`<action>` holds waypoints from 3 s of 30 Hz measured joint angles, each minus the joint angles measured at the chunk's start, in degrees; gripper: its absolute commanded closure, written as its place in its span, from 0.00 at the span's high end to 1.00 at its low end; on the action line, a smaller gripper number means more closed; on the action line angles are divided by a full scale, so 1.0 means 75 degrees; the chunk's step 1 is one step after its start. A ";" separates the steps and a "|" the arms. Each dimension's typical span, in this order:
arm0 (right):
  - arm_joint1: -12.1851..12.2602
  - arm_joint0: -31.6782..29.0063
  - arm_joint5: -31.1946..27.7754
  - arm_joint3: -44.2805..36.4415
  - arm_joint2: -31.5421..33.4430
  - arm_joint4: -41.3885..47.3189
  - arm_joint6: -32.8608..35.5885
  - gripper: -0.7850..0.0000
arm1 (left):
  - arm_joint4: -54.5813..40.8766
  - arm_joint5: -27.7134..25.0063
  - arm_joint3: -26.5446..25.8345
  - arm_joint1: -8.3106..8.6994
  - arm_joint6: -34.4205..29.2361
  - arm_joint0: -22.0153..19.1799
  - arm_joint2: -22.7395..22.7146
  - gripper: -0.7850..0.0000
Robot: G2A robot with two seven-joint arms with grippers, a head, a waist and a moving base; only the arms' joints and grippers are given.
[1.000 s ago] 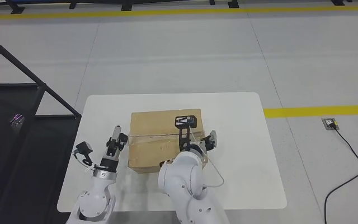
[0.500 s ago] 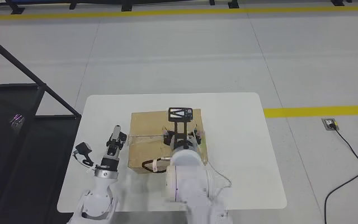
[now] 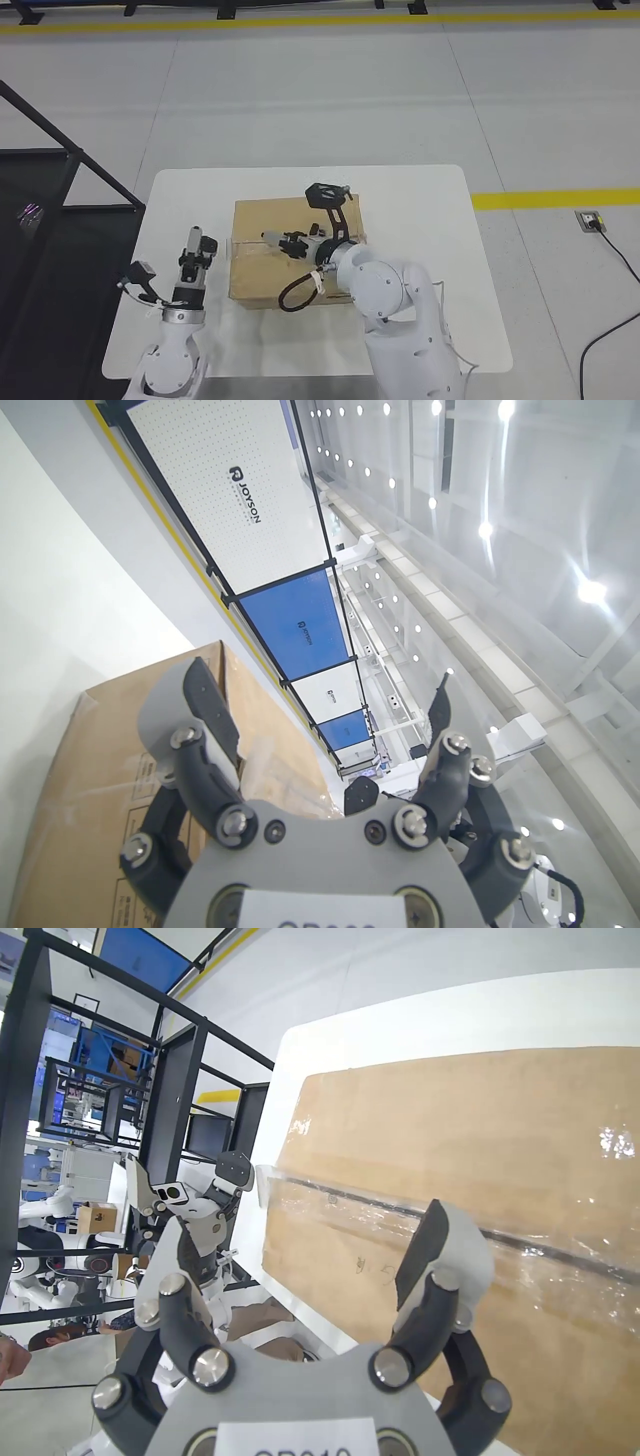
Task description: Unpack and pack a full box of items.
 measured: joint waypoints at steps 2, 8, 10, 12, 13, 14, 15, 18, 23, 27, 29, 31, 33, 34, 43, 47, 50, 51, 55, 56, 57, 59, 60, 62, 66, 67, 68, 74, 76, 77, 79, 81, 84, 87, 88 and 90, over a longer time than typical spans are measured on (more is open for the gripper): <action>-0.0006 -0.0072 0.0060 0.0106 -0.0059 0.0226 -0.0112 1.00 | 0.0071 -0.0062 -0.0018 -0.0013 0.0158 0.0014 -0.0013 1.00; -0.0045 0.0667 -0.0015 0.1374 0.0370 0.2382 -0.0009 1.00 | 0.0390 -0.0341 0.0066 -0.0084 0.0981 -0.0017 0.0030 1.00; -0.0041 0.1065 -0.0048 0.1996 0.0538 0.2921 -0.0040 1.00 | 0.0447 -0.0444 0.0100 -0.0096 0.1093 0.0017 0.0032 1.00; -0.0041 0.1525 -0.0094 0.2762 0.0646 0.3393 -0.0149 1.00 | 0.0368 -0.0541 0.0129 -0.0112 0.1180 0.0081 0.0023 1.00; -0.0041 0.1718 -0.0084 0.3092 0.0679 0.3546 -0.0215 1.00 | 0.0309 -0.0575 0.0135 -0.0116 0.1182 0.0112 0.0012 1.00; -0.0041 0.1972 -0.0088 0.3527 0.0694 0.3724 -0.0232 1.00 | 0.0232 -0.0617 0.0140 -0.0119 0.1161 0.0157 -0.0013 1.00; -0.0041 0.2155 -0.0129 0.3837 0.0699 0.3866 -0.0184 1.00 | 0.0188 -0.0642 0.0143 -0.0119 0.1134 0.0192 -0.0039 1.00; -0.0021 0.2669 -0.0495 0.4696 0.0670 0.4238 0.0131 1.00 | 0.0033 -0.0688 0.0127 -0.0118 0.1067 0.0296 -0.0138 1.00; 0.0016 0.3112 -0.1193 0.5478 0.0428 0.4360 0.0440 1.00 | -0.0268 -0.0716 0.0063 -0.0121 0.0868 0.0390 -0.0247 1.00; -0.0007 0.3262 -0.1496 0.5858 0.0174 0.4374 0.0099 1.00 | -0.0297 -0.0750 0.0054 -0.0130 0.0786 0.0395 -0.0277 1.00; -0.0017 0.3304 -0.1825 0.6036 0.0054 0.4401 -0.0099 1.00 | -0.0297 -0.0765 0.0047 -0.0136 0.0767 0.0381 -0.0290 1.00; -0.0027 0.3314 -0.2154 0.6157 -0.0059 0.4415 -0.0306 1.00 | -0.0318 -0.0770 0.0048 -0.0141 0.0760 0.0366 -0.0310 1.00; -0.0032 0.3285 -0.2606 0.6189 -0.0178 0.4395 -0.0611 1.00 | -0.0333 -0.0768 0.0056 -0.0146 0.0750 0.0357 -0.0329 1.00; -0.0029 0.3249 -0.2805 0.6168 -0.0212 0.4394 -0.0734 1.00 | -0.0341 -0.0767 0.0058 -0.0150 0.0747 0.0356 -0.0334 1.00; 0.0045 0.3277 -0.2954 0.6171 -0.0319 0.5025 -0.0049 1.00 | -0.0338 -0.0743 0.0098 -0.0185 0.0687 0.0328 -0.0314 1.00; 0.0042 0.3539 -0.2407 0.6469 -0.0533 0.4856 0.0062 1.00 | -0.0303 -0.0724 0.0088 -0.0200 0.0661 0.0306 -0.0300 1.00; 0.0034 0.3708 -0.2125 0.6658 -0.0645 0.4821 0.0069 1.00 | -0.0291 -0.0718 0.0094 -0.0208 0.0626 0.0298 -0.0302 1.00; 0.0040 0.3742 -0.2095 0.6693 -0.0657 0.4824 0.0087 1.00 | -0.0291 -0.0716 0.0097 -0.0210 0.0616 0.0296 -0.0303 1.00; 0.0120 0.3805 -0.2024 0.6723 -0.0559 0.4911 0.0240 1.00 | -0.0288 -0.0692 0.0105 -0.0220 0.0587 0.0291 -0.0315 1.00; 0.0155 0.3800 -0.1994 0.6695 -0.0509 0.4943 0.0344 1.00 | -0.0283 -0.0686 0.0110 -0.0223 0.0572 0.0285 -0.0315 1.00; 0.0184 0.3785 -0.1997 0.6654 -0.0469 0.4977 0.0440 1.00 | -0.0278 -0.0678 0.0114 -0.0226 0.0563 0.0278 -0.0315 1.00; 0.0272 0.3717 -0.2037 0.6531 -0.0349 0.4995 0.0601 1.00 | -0.0263 -0.0649 0.0116 -0.0231 0.0534 0.0251 -0.0308 1.00; 0.0314 0.3674 -0.1967 0.6461 -0.0313 0.4881 0.0546 1.00 | -0.0257 -0.0637 0.0115 -0.0234 0.0519 0.0238 -0.0303 1.00; 0.0391 0.3516 -0.1870 0.6235 -0.0251 0.4737 0.0509 1.00 | -0.0230 -0.0610 0.0109 -0.0239 0.0479 0.0201 -0.0289 1.00; 0.0548 0.3202 -0.1657 0.5772 -0.0046 0.4674 0.0765 1.00 | -0.0185 -0.0576 0.0104 -0.0251 0.0415 0.0132 -0.0251 1.00; 0.0584 0.3129 -0.1613 0.5658 0.0008 0.4672 0.0815 1.00 | -0.0181 -0.0573 0.0104 -0.0253 0.0402 0.0119 -0.0243 1.00; 0.0633 0.3027 -0.1574 0.5500 0.0082 0.4679 0.0897 1.00 | -0.0173 -0.0566 0.0104 -0.0256 0.0387 0.0103 -0.0235 1.00; 0.0890 0.2375 -0.1319 0.4524 0.0582 0.4802 0.1108 1.00 | -0.0165 -0.0568 0.0129 -0.0269 0.0291 0.0055 -0.0215 1.00; 0.0962 0.2214 -0.1125 0.4267 0.0760 0.4875 0.1166 1.00 | -0.0165 -0.0563 0.0144 -0.0273 0.0257 0.0037 -0.0202 1.00; 0.1006 0.2126 -0.0997 0.4141 0.0864 0.4891 0.1125 1.00 | -0.0160 -0.0559 0.0153 -0.0276 0.0237 0.0025 -0.0189 1.00; 0.1055 0.2032 -0.0783 0.4043 0.0971 0.4902 0.1034 1.00 | -0.0151 -0.0557 0.0159 -0.0281 0.0211 0.0008 -0.0173 1.00; 0.1104 0.2000 -0.0607 0.4028 0.1060 0.5002 0.1037 1.00 | -0.0154 -0.0566 0.0164 -0.0285 0.0196 -0.0002 -0.0168 1.00; 0.1172 0.1910 -0.0634 0.3926 0.1161 0.5131 0.0959 1.00 | -0.0162 -0.0575 0.0175 -0.0289 0.0183 -0.0006 -0.0184 1.00; 0.1255 0.1656 -0.0631 0.3606 0.1331 0.5194 0.0702 1.00 | -0.0199 -0.0599 0.0195 -0.0290 0.0135 0.0001 -0.0212 1.00; 0.1282 0.1579 -0.0601 0.3503 0.1386 0.5214 0.0690 1.00 | -0.0207 -0.0603 0.0198 -0.0290 0.0121 0.0003 -0.0220 1.00; 0.1348 0.1405 -0.0495 0.3265 0.1505 0.5223 0.0682 1.00 | -0.0216 -0.0611 0.0200 -0.0291 0.0101 0.0008 -0.0232 1.00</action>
